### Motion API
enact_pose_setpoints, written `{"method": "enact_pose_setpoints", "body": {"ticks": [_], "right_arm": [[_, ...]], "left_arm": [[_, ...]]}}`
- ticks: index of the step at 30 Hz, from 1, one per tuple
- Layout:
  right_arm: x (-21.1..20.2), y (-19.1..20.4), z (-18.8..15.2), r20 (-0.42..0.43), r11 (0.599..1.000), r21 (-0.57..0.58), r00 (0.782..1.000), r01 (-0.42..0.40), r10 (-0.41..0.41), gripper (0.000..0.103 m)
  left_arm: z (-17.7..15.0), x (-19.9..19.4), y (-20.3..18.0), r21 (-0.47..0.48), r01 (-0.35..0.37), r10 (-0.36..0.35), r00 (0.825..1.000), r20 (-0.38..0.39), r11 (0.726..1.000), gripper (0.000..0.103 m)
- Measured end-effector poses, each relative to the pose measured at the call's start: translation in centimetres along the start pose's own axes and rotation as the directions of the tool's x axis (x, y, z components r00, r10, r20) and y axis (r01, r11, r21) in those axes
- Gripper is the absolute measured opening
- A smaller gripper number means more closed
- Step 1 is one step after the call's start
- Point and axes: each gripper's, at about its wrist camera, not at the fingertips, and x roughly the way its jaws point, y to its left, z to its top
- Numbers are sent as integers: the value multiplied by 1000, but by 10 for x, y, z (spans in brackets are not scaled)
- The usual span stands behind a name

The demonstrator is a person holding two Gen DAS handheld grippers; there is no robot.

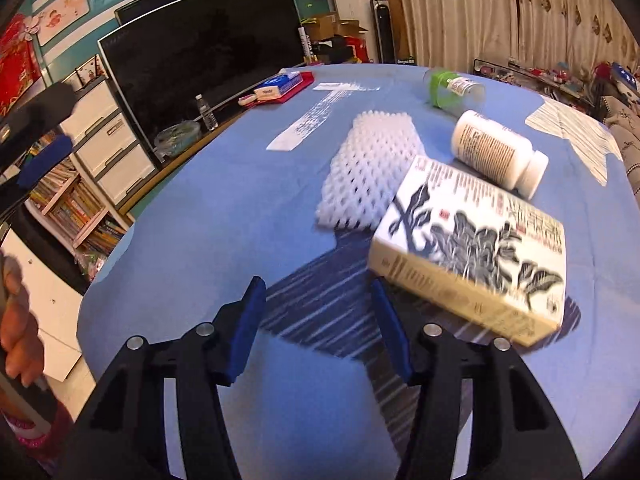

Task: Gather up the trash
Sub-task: 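Grasp the white patterned box with the right gripper and lift it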

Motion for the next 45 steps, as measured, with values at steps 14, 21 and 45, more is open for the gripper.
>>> {"method": "enact_pose_setpoints", "body": {"ticks": [14, 21, 45], "right_arm": [[-3, -45, 61, 74, 995, 32, 992, 98, -100, 53], [-42, -103, 35, 162, 979, 123, 970, 162, -181, 87], [-23, -105, 9, 78, 993, 86, 994, 76, -82, 70]], "left_arm": [[-4, 3, -14, 31, 23, -23, 1000, -12, 999, 98], [-7, 10, -18, 30, 33, -32, 999, -33, 999, 98], [-10, 15, -37, 71, 68, -63, 996, -64, 995, 98]]}}
